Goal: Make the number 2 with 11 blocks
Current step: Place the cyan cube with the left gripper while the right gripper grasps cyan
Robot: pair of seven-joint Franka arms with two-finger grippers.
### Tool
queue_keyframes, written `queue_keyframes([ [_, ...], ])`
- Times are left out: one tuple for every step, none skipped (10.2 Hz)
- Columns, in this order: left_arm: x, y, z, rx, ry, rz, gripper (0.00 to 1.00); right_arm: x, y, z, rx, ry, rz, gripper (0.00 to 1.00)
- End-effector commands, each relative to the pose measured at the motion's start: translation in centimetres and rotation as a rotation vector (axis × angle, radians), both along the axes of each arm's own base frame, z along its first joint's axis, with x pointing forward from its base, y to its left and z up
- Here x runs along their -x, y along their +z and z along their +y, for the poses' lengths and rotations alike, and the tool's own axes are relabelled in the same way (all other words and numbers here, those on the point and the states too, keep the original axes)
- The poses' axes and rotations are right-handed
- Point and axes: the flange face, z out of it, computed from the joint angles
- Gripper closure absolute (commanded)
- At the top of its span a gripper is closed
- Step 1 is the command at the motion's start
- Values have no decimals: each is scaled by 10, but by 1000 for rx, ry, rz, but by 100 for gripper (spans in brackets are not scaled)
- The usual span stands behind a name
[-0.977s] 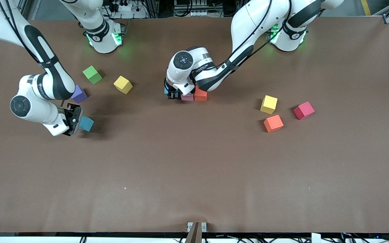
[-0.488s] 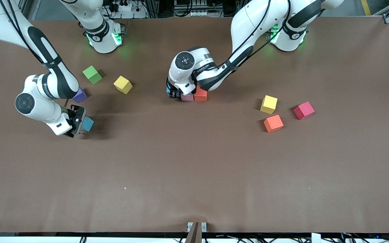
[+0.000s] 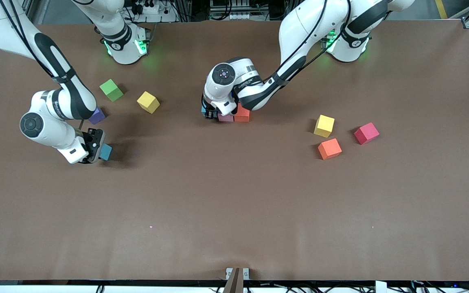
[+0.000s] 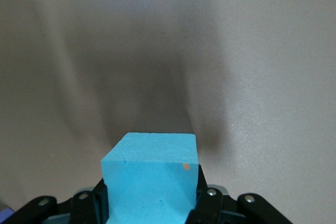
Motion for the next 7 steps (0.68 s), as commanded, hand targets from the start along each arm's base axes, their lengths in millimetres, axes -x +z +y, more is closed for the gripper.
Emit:
queue_keyframes([
  [-2,0,3,19,-5,-11,100,3,-4,-6,-15,2,2,58],
  [-2,-1,3,20,-6,-11,100,3,-3,-3,-17,7,5,64],
  [-4,-4,5,15,-5,-10,100,-3,5,2,-13,17,-10,63],
  [-4,-4,5,15,-5,-10,100,-13,18,13,-14,33,-40,63],
  [-5,-6,6,13,-4,-8,100,-20,30,23,-14,49,-44,63],
  [-4,-9,5,13,-8,-7,100,-28,39,29,-15,56,-31,63],
  [-3,-10,6,12,-12,-6,100,-33,48,37,-17,68,-30,63],
])
